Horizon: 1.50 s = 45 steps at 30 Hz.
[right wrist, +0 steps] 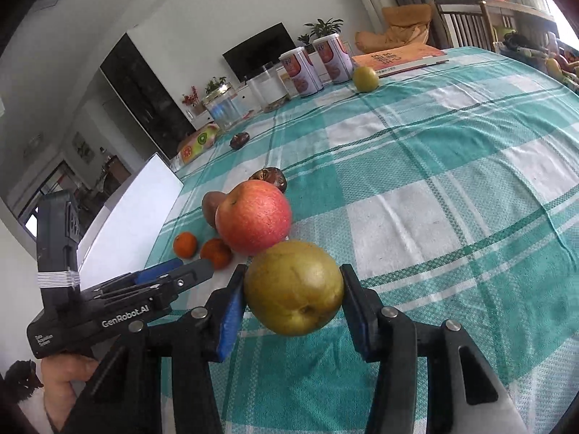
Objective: Organize fruits
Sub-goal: 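Grasp the tangerine with the left tool while the right tool grasps the yellow pear, then lower both fruits into the cardboard box and open both tools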
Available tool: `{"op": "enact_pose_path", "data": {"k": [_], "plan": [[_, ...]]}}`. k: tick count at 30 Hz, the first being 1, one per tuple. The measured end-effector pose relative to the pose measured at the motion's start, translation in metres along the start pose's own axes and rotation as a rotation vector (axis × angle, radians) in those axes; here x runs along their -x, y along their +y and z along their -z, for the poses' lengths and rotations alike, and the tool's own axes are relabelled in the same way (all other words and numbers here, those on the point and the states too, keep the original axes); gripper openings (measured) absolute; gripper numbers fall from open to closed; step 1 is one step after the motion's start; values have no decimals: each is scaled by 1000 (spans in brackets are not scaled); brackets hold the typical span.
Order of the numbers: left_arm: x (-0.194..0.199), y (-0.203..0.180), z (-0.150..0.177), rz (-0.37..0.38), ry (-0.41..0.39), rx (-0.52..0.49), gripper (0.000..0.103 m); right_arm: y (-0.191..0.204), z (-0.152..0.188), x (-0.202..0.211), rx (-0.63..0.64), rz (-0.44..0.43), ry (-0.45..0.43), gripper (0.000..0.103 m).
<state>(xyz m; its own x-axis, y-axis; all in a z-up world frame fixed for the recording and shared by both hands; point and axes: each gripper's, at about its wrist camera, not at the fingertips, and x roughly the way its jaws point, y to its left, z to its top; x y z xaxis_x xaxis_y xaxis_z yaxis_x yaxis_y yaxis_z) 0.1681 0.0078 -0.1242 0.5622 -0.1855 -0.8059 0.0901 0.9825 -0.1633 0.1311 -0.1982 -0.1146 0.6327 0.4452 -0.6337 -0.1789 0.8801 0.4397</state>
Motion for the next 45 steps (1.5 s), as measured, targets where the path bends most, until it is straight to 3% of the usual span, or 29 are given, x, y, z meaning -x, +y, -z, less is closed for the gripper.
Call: {"op": "enact_pose_path", "data": {"k": [3,4,7,9,13,15,17,20,24,26,31,32,34,36,38,40,41,43,45], "plan": [[-4,-4,1,-20,-32,-31,50,4,-1,-1,12,1,1,50],[-3,-5,1,-9,-45,-38,30,5,-1,-2,17,3,2,50],[9,-3,5,27,-53,-24,29,2,0,-6,0,7,19,50],[32,-1,12,93,-29,20,29,-9,1,-8,-65,-19,37,50],[113,10,37,343,52,128,29,-16,2,-2,-169,-93,72,50],[158,26,47,376,33,133,29,10,3,-2,-147,-164,135,50],[200,54,54,296,-41,131,29,59,3,-1,-63,-237,197,50],[234,113,63,83,-122,194,29,156,3,-4,88,-395,283,50],[229,195,80,-182,-100,311,29,274,20,-14,309,-537,399,50],[221,220,89,-261,-63,335,29,316,35,-24,424,-537,440,50],[198,244,103,-314,16,363,35,359,74,-57,609,-414,523,51],[197,246,103,-319,21,369,39,358,76,-61,612,-386,518,52],[203,246,100,-312,-4,391,65,353,64,-56,577,-383,499,62],[215,239,92,-310,-70,398,75,345,37,-32,539,-413,419,68],[227,224,80,-293,-134,369,76,336,4,2,525,-408,285,76],[230,204,66,-252,-179,314,82,315,-26,36,492,-377,135,97],[229,191,60,-230,-191,279,83,300,-36,50,462,-350,67,102],[218,165,49,-183,-196,195,83,261,-46,64,393,-289,-24,103],[199,143,41,-170,-176,125,83,214,-43,56,332,-153,-65,103]]}}
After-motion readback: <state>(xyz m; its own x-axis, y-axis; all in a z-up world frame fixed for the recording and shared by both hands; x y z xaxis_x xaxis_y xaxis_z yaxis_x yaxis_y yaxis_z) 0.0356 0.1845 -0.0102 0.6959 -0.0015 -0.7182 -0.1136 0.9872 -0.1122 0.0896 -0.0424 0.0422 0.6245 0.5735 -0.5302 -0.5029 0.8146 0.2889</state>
